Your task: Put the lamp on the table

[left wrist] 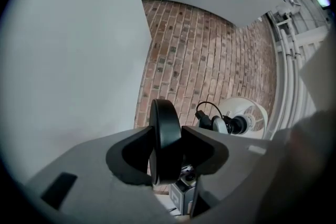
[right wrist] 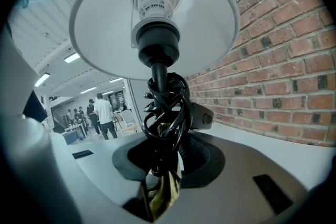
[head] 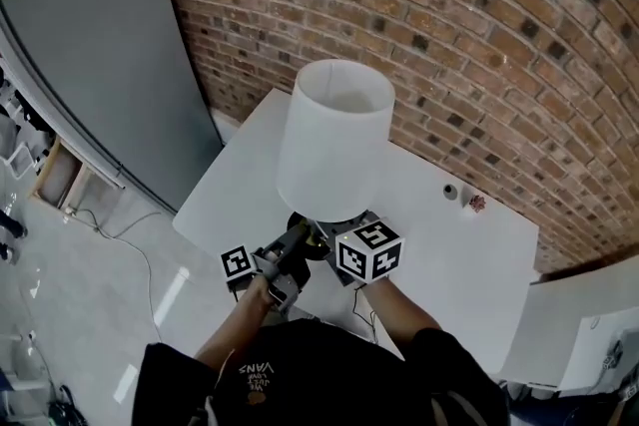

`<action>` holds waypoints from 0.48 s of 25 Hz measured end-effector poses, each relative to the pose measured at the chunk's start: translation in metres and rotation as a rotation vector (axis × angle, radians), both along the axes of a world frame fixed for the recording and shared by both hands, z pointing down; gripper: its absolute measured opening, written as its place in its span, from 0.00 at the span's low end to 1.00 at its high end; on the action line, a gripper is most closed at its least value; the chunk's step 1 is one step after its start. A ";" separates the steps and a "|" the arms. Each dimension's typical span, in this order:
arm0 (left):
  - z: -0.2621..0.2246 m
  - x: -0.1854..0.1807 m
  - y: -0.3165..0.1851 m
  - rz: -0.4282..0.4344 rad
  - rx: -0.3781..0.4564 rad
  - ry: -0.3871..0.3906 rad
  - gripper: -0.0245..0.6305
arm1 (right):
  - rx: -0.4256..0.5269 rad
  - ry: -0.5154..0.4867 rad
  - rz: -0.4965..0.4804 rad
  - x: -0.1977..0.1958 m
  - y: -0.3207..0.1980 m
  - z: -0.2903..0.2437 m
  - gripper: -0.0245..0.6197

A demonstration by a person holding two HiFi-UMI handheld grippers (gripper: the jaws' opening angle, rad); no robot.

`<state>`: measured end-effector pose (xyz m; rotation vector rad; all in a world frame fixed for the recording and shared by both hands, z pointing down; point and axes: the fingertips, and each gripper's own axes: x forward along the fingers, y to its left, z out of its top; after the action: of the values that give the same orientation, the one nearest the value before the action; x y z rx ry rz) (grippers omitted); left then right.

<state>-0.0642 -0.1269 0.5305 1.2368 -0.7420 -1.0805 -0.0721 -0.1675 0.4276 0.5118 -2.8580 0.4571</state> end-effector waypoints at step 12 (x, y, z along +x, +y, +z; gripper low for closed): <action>0.022 -0.061 -0.083 0.172 -0.015 0.010 0.30 | -0.012 0.037 0.200 -0.054 -0.087 0.016 0.21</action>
<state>-0.1256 -0.2101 0.5526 1.2579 -0.6230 -0.9383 -0.1260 -0.2542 0.4440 0.8003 -2.7787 0.4911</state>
